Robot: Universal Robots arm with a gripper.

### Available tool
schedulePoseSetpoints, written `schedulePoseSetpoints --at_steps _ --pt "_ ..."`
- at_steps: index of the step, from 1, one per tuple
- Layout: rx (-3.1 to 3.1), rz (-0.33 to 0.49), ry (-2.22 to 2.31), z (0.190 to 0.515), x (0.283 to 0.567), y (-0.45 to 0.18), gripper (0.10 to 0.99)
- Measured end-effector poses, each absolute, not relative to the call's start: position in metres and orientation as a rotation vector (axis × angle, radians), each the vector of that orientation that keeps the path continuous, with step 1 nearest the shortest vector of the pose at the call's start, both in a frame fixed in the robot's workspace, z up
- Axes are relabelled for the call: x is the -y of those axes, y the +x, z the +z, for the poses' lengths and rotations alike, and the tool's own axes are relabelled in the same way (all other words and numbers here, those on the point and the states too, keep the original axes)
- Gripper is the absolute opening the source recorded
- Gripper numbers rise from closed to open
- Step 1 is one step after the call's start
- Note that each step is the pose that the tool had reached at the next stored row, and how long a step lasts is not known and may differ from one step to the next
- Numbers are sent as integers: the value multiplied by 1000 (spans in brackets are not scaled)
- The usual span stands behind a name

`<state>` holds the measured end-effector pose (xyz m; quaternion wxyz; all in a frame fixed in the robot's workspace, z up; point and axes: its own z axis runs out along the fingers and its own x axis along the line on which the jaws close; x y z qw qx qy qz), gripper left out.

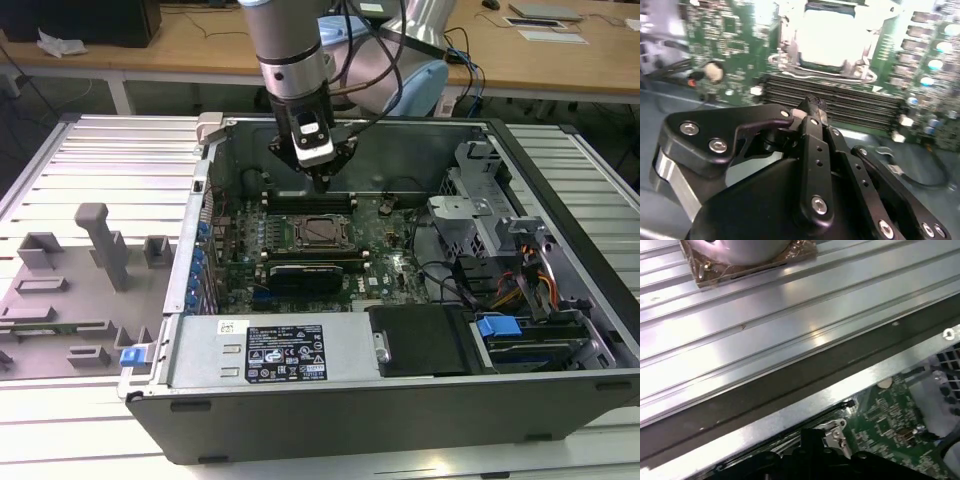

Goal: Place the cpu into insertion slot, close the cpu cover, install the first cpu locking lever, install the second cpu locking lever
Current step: 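Install the first cpu locking lever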

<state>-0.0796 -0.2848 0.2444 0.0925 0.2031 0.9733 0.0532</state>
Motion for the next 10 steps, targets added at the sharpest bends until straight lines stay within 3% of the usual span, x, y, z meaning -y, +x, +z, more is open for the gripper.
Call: schedulePoseSetpoints --at_steps 10 --pt "-2975 104 447 243 285 -79 106"
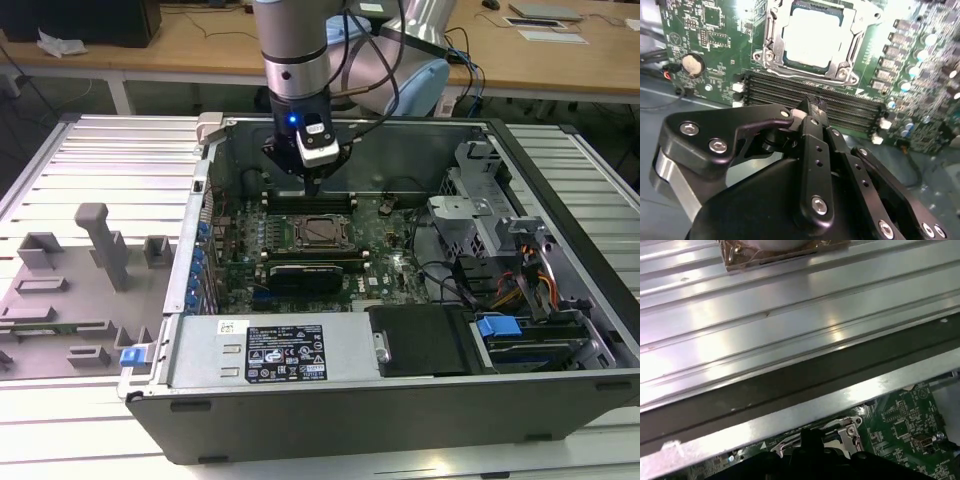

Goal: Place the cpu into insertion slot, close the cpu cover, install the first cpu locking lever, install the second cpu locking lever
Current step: 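Install the first cpu locking lever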

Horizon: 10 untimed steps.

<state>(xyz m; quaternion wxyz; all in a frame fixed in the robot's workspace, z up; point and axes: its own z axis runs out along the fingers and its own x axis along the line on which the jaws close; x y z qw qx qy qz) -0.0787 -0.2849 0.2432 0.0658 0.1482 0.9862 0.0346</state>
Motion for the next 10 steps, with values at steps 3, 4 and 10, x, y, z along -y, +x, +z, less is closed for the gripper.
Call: schedulePoseSetpoints --at_steps 3,4,10 --pt "-2995 46 407 243 285 -79 106" --pt "-3000 31 400 243 285 -79 106" --pt "-3024 -9 356 242 291 -79 106"
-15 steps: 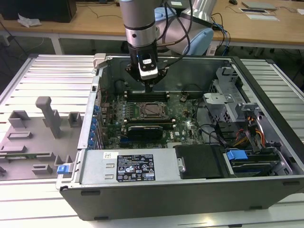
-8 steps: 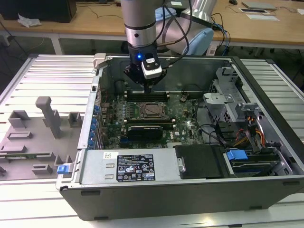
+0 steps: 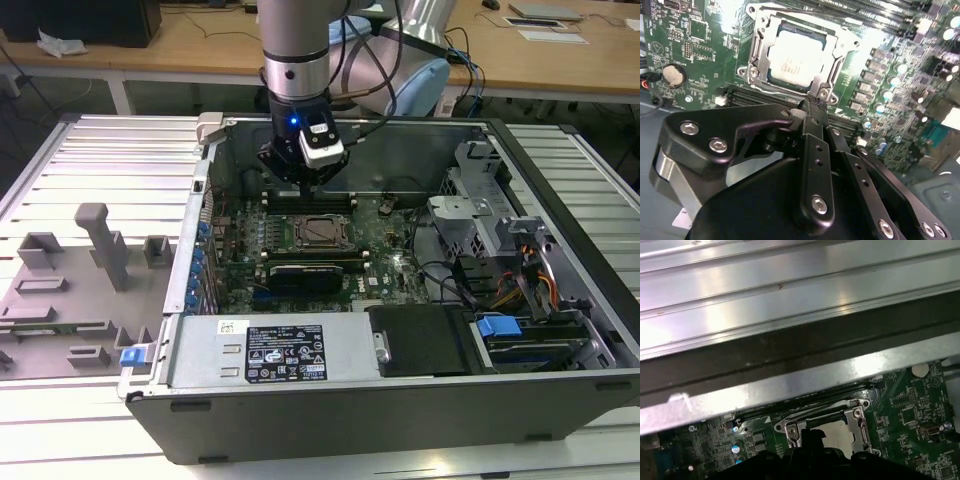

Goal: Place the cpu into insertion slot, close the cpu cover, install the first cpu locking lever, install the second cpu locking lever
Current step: 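Install the first cpu locking lever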

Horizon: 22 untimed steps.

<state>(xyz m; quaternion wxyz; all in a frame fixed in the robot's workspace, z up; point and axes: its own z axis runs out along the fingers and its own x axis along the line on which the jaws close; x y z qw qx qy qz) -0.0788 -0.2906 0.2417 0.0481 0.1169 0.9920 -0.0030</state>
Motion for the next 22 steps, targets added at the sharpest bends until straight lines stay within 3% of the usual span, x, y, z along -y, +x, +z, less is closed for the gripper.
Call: schedulePoseSetpoints --at_steps 22 --pt "-3045 -4 138 240 327 -78 106"
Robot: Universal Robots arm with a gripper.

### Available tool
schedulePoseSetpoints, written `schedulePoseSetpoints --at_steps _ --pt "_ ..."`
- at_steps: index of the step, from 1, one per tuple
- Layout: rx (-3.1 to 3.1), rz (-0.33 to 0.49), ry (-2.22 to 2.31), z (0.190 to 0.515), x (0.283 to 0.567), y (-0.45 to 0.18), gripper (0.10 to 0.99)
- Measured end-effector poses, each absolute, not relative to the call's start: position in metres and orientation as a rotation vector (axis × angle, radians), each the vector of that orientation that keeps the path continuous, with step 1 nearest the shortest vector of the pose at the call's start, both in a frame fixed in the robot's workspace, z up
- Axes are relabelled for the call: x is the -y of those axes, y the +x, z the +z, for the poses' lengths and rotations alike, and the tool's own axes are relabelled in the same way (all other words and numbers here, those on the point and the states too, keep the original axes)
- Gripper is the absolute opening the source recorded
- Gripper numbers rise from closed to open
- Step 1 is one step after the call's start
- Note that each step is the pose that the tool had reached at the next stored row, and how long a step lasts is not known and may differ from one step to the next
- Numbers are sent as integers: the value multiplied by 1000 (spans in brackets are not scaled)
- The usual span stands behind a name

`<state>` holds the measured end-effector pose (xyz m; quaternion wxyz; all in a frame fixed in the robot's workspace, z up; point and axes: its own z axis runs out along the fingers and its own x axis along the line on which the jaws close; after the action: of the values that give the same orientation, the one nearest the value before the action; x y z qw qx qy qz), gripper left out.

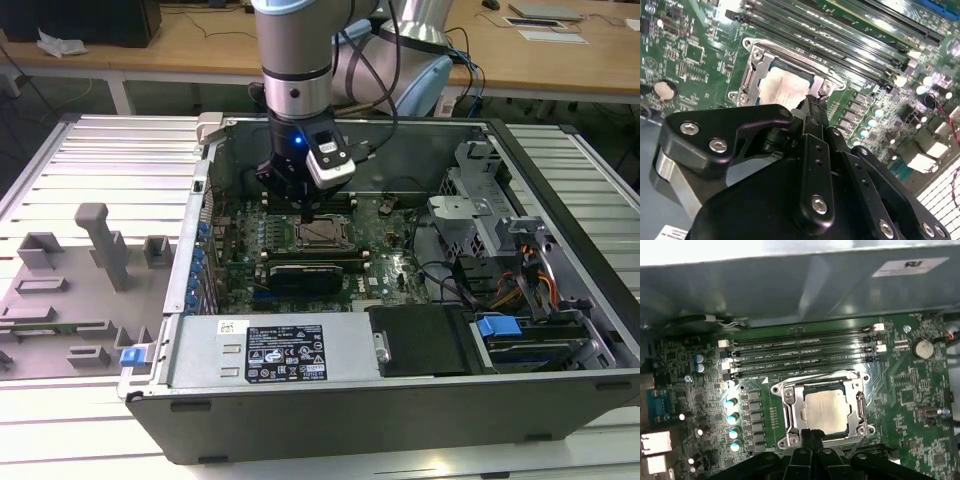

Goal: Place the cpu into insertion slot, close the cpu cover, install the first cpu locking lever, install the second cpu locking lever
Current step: 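Install the first cpu locking lever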

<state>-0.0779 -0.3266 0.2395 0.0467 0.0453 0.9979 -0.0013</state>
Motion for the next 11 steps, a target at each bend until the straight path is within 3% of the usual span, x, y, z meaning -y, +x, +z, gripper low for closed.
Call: schedulePoseSetpoints --at_steps 11 --pt "-3057 0 47 238 329 -52 106"
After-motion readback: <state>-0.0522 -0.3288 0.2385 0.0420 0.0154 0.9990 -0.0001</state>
